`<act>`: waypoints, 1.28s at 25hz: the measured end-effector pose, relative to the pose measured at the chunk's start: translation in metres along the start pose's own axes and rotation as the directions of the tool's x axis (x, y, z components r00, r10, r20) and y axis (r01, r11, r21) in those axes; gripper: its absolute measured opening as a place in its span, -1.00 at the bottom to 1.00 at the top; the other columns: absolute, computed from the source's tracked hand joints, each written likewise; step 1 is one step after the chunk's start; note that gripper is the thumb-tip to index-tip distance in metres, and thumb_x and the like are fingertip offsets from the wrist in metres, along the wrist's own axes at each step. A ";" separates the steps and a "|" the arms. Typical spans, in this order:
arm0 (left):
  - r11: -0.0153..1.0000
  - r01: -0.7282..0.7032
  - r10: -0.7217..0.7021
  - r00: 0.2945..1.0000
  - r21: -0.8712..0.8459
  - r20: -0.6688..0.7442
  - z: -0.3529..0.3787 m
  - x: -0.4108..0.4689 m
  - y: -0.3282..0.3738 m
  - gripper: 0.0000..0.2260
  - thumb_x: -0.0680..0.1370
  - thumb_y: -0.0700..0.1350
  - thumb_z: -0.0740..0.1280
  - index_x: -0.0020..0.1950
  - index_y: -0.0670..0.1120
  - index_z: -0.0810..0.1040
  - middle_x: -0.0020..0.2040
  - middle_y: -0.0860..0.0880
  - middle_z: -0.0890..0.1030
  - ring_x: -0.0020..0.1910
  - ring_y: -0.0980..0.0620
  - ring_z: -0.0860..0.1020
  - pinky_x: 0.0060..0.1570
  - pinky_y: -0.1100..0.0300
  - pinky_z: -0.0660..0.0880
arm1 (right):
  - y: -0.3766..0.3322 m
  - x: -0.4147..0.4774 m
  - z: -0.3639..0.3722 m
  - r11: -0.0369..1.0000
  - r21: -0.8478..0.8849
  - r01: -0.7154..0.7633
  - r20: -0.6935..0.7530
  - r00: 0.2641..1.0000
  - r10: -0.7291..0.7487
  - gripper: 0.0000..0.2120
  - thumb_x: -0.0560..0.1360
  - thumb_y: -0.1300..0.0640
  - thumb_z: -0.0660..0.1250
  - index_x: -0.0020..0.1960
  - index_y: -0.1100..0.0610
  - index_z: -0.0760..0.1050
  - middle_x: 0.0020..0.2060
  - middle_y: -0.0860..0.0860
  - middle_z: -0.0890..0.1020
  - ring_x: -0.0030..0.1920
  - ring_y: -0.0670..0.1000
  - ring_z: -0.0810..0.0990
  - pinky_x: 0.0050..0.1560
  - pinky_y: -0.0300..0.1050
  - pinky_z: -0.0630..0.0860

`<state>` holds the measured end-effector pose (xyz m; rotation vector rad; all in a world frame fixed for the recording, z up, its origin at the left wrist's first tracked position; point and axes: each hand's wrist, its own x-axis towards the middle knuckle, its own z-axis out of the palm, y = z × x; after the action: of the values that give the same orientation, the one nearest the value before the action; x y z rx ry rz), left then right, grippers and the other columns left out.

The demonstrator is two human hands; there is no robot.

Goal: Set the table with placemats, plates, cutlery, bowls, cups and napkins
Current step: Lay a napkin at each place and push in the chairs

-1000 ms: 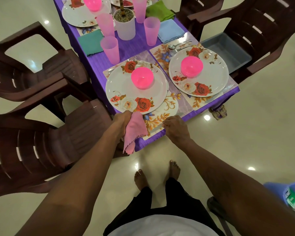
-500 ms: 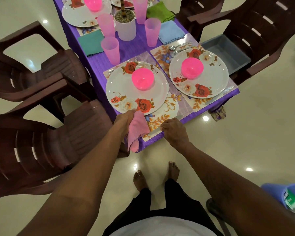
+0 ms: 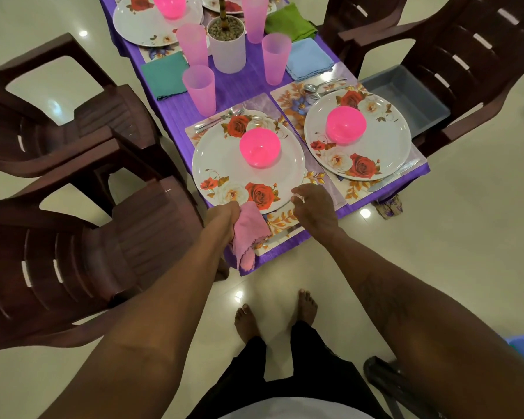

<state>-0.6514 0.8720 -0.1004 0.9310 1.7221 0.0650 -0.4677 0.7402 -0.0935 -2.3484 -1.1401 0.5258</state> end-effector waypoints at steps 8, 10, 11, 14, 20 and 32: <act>0.997 -0.070 0.069 0.998 0.021 0.013 0.005 -0.020 -0.009 -0.68 0.68 -0.03 0.25 0.38 -0.14 0.50 0.29 -0.16 0.59 0.19 -0.14 0.58 0.18 0.09 0.51 | 0.012 0.001 0.000 0.990 -0.132 0.052 -0.015 0.998 -0.054 -0.78 0.57 0.15 0.43 0.16 0.21 0.70 0.14 0.12 0.70 0.14 0.12 0.66 0.19 0.05 0.61; 0.993 -0.084 0.080 0.995 0.084 0.052 0.007 -0.025 -0.009 -0.68 0.69 -0.02 0.24 0.38 -0.14 0.50 0.29 -0.17 0.59 0.21 -0.14 0.58 0.17 0.10 0.52 | 0.012 -0.001 -0.001 0.991 -0.129 0.023 -0.033 0.999 -0.027 -0.82 0.55 0.14 0.45 0.09 0.21 0.71 0.03 0.12 0.71 0.04 0.10 0.69 0.10 0.02 0.66; 0.999 -0.038 0.037 0.998 0.020 0.045 0.007 -0.023 -0.008 -0.67 0.68 -0.04 0.24 0.38 -0.16 0.50 0.31 -0.18 0.59 0.19 -0.13 0.58 0.13 0.11 0.55 | 0.012 -0.002 -0.002 0.992 -0.128 0.007 -0.034 0.999 -0.012 -0.83 0.54 0.15 0.45 0.06 0.21 0.71 0.01 0.11 0.70 0.02 0.09 0.69 0.07 0.02 0.67; 0.999 -0.039 0.038 0.998 0.015 0.057 0.007 -0.022 -0.009 -0.69 0.68 -0.08 0.21 0.35 -0.19 0.50 0.25 -0.20 0.59 0.18 -0.12 0.59 0.19 0.07 0.58 | 0.013 -0.006 -0.002 0.993 -0.110 -0.031 -0.033 0.999 0.028 -0.87 0.54 0.17 0.45 0.02 0.21 0.71 -0.03 0.11 0.67 0.00 0.11 0.68 0.02 0.07 0.68; 0.984 -0.067 0.052 0.994 0.165 0.094 0.009 -0.024 -0.019 -0.87 0.54 -0.09 0.31 -0.04 -0.15 0.53 0.05 -0.15 0.64 -0.02 -0.08 0.63 -0.11 0.12 0.57 | 0.016 -0.017 -0.005 0.996 -0.077 -0.052 -0.037 0.998 0.049 -0.83 0.50 0.18 0.52 0.05 0.22 0.70 0.02 0.12 0.68 0.03 0.12 0.70 0.06 0.06 0.68; 0.986 -0.093 0.065 0.978 0.135 0.200 -0.013 -0.020 -0.026 -0.84 0.59 -0.07 0.39 0.06 -0.15 0.60 -0.02 -0.08 0.58 -0.25 0.04 0.51 -0.11 0.10 0.56 | 0.007 -0.040 0.003 0.994 -0.096 0.057 -0.158 0.985 -0.072 -0.80 0.58 0.01 0.41 0.09 0.11 0.68 -0.04 0.05 0.74 -0.05 0.06 0.69 -0.05 0.01 0.65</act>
<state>-0.6754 0.8468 -0.0923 1.0759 1.5233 -0.0968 -0.4882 0.7049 -0.0952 -2.3731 -1.1825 0.2607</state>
